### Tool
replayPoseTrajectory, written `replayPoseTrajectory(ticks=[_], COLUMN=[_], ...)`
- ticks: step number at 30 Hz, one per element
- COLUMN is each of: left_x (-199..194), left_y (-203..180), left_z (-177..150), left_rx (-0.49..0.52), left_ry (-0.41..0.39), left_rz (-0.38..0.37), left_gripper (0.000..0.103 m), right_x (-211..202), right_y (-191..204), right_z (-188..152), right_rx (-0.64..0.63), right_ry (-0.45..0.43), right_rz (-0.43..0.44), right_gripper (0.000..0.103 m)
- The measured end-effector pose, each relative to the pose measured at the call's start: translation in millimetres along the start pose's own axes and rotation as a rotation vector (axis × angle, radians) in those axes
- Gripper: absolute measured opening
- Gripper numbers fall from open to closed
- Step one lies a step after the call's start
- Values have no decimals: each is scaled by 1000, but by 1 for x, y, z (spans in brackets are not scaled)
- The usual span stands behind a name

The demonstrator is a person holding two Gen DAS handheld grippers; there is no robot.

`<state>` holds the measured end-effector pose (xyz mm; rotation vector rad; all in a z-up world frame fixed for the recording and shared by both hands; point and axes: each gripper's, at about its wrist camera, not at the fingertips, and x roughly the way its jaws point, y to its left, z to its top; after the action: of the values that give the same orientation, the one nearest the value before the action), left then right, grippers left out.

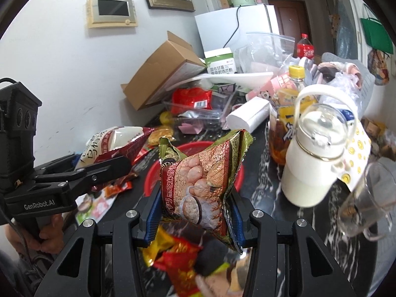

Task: Organize snacks
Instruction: 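Carry the rice bag to the red basket with the left gripper while the right carries the pink bag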

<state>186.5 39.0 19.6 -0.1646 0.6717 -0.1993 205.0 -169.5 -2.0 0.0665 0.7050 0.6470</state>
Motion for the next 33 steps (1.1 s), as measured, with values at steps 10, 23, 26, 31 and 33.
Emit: replayPoseTrajectory(ticks=[10,23,26,31,33], left_x=[55,106,112,118,119], left_y=[17,23,28,33,33], left_z=[20,15,14,13,13], left_rx=[22,60,34,20,26], left_ry=[18,93,114,146,151], left_rz=[17,109,107,92,91], left_gripper=[74,86,86,87,90], right_x=[41,68,72,76,76], right_y=[-21,-37,-38,-37,-36], right_z=[19,19,19,19,20], right_rx=[-8,4,7,-1,-6], right_ry=[16,60,67,75,76], right_rz=[-42,-56,-55,-50,-50], right_gripper=[47,47,47,47,47])
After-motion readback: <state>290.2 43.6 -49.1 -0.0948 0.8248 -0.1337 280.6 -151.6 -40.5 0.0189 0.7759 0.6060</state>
